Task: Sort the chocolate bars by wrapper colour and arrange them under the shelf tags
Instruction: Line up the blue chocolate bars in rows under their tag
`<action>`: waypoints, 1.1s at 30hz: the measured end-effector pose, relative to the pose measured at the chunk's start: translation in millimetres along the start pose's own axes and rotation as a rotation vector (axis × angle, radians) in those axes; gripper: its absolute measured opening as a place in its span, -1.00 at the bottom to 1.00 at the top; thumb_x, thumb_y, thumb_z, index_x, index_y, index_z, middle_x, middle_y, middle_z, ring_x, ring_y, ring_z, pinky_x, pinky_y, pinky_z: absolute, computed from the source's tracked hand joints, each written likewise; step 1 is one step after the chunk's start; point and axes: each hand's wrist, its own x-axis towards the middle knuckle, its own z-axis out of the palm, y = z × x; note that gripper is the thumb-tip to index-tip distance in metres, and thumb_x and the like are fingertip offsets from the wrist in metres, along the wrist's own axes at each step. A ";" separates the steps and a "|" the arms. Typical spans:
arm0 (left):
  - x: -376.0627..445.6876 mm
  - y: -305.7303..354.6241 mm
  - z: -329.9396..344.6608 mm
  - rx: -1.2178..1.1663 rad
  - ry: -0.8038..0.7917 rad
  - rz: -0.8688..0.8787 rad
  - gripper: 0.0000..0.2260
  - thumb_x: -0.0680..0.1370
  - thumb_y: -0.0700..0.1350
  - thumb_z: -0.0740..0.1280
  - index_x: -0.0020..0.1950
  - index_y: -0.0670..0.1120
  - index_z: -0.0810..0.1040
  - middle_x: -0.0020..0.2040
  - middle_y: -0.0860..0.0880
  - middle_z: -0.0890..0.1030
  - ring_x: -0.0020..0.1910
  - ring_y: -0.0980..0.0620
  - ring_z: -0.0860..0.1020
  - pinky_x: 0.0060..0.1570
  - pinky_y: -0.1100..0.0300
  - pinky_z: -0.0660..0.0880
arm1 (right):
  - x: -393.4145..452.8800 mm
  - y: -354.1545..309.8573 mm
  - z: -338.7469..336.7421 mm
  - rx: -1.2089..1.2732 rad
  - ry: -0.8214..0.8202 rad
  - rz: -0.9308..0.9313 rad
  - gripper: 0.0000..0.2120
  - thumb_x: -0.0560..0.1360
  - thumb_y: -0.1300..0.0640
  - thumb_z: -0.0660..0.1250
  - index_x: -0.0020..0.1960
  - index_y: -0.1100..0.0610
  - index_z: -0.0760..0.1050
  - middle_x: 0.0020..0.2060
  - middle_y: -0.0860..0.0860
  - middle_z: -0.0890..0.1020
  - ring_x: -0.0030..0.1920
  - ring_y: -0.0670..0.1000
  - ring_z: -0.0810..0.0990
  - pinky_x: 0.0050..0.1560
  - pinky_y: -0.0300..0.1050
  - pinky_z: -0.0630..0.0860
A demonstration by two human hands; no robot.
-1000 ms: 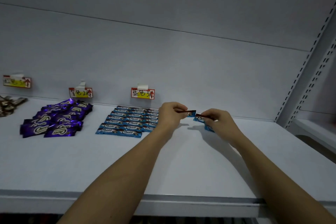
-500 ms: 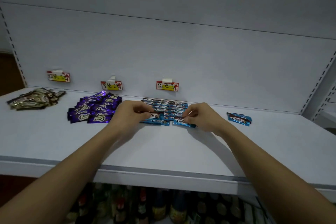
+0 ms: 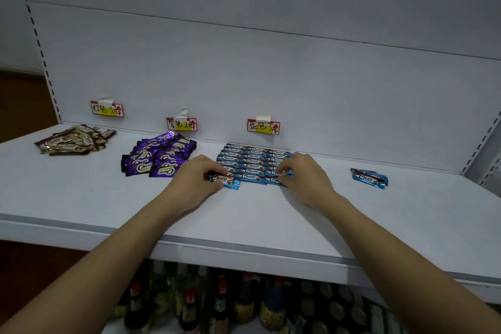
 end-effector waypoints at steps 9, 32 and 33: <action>-1.2 -1.8 8.2 0.175 0.042 0.052 -0.75 0.54 -0.10 0.40 0.21 -0.04 0.63 0.16 -0.05 0.59 0.11 -0.04 0.44 0.03 0.20 0.30 | -53.1 -17.3 9.2 0.299 -0.113 -0.280 -0.73 0.54 -0.08 0.28 0.20 -0.05 0.57 0.15 -0.21 0.57 0.18 -0.18 0.47 0.22 -0.23 0.38; 11.5 64.0 46.5 0.345 0.082 0.287 -0.70 0.55 0.08 0.32 0.26 0.08 0.58 0.25 0.06 0.56 0.28 0.01 0.41 0.24 -0.01 0.35 | -54.5 -3.2 -8.7 0.533 -0.123 -0.169 -0.86 0.50 0.09 0.32 -0.04 0.03 0.65 -0.15 -0.14 0.67 -0.11 -0.16 0.58 -0.07 -0.25 0.50; 16.6 75.1 56.5 0.340 0.058 0.303 -0.71 0.56 0.09 0.30 0.27 0.11 0.57 0.25 0.08 0.56 0.27 0.02 0.40 0.24 -0.01 0.34 | -52.6 5.6 -14.3 0.520 -0.110 -0.152 -0.86 0.51 0.10 0.31 -0.08 0.05 0.65 -0.19 -0.09 0.67 -0.15 -0.10 0.58 -0.07 -0.16 0.52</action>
